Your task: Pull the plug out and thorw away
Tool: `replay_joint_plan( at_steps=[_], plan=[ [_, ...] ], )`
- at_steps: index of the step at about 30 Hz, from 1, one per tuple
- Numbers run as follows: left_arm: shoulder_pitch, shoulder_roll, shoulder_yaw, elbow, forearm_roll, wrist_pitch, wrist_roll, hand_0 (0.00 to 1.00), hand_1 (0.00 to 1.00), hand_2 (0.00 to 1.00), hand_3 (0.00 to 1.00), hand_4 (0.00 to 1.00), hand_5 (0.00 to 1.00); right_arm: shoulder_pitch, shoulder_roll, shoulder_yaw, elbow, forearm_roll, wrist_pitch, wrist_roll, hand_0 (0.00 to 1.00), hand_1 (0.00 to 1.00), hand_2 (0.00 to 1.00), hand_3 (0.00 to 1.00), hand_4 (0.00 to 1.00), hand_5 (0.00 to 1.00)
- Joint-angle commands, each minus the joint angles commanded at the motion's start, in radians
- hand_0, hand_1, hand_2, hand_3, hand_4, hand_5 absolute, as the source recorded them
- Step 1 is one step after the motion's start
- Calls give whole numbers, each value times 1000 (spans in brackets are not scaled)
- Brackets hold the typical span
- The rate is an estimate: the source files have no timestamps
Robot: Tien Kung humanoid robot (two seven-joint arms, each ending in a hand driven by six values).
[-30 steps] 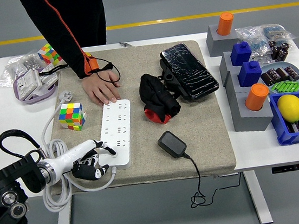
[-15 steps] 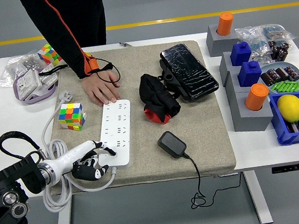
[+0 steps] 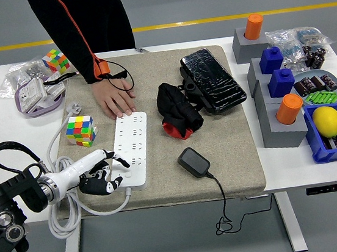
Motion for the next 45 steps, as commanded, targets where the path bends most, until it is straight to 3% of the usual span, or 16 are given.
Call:
replay_joint_plan(
  at_steps=[2,8,9,14,15,20,21,26,27,32,33,39,40,45],
  plan=[
    [0,-1,-7,-5,0,7,-15,43,38,112,688,527,2,1,1,2,0,-1,0,0,633,674,681,595,993,451],
    [0,-11,-24,-1,44,80,-135,43,38,113,682,529,2,0,2,5,-1,-1,0,0,633,674,680,595,992,452],
    [0,-13,-29,0,50,91,-152,75,47,125,676,567,2,0,2,5,-1,-1,0,0,635,674,681,595,992,452],
    [-5,-31,-81,17,71,125,-201,75,47,125,676,567,2,-1,3,5,-1,0,0,0,635,674,681,595,992,452],
    [-8,-35,-92,22,68,123,-203,203,170,275,699,745,262,-1,3,4,-1,0,0,0,634,674,681,595,992,452],
    [-23,-47,-115,49,84,132,-222,203,170,275,699,745,262,-1,4,4,-1,-1,0,0,634,674,681,595,992,452],
    [-27,-50,-118,55,87,132,-221,432,599,600,822,894,435,0,3,5,-1,0,0,0,634,675,681,595,992,452],
    [-36,-56,-119,86,106,136,-220,432,599,600,822,894,435,2,3,8,-2,-1,0,0,634,675,681,595,992,452],
    [-36,-57,-120,92,112,132,-212,694,821,786,856,998,614,2,3,8,-2,-1,0,0,634,674,681,596,992,452],
    [-30,-59,-126,115,131,121,-196,694,821,786,856,998,614,1,3,7,-3,-1,0,1,634,674,681,596,992,452],
    [-29,-59,-127,120,136,118,-195,937,998,992,998,998,713,1,3,6,-3,-1,0,1,634,674,681,596,992,452],
    [-29,-61,-132,135,120,99,-157,937,998,992,998,998,713,4,2,-2,-2,2,0,1,634,674,681,596,992,452],
    [-29,-62,-134,134,117,106,-160,998,998,998,998,998,916,5,1,-5,-2,4,0,1,634,675,680,595,992,452],
    [-30,-60,-133,127,104,147,-224,998,998,998,998,998,916,7,1,-7,-2,6,0,0,634,675,680,595,992,452]
  ],
)
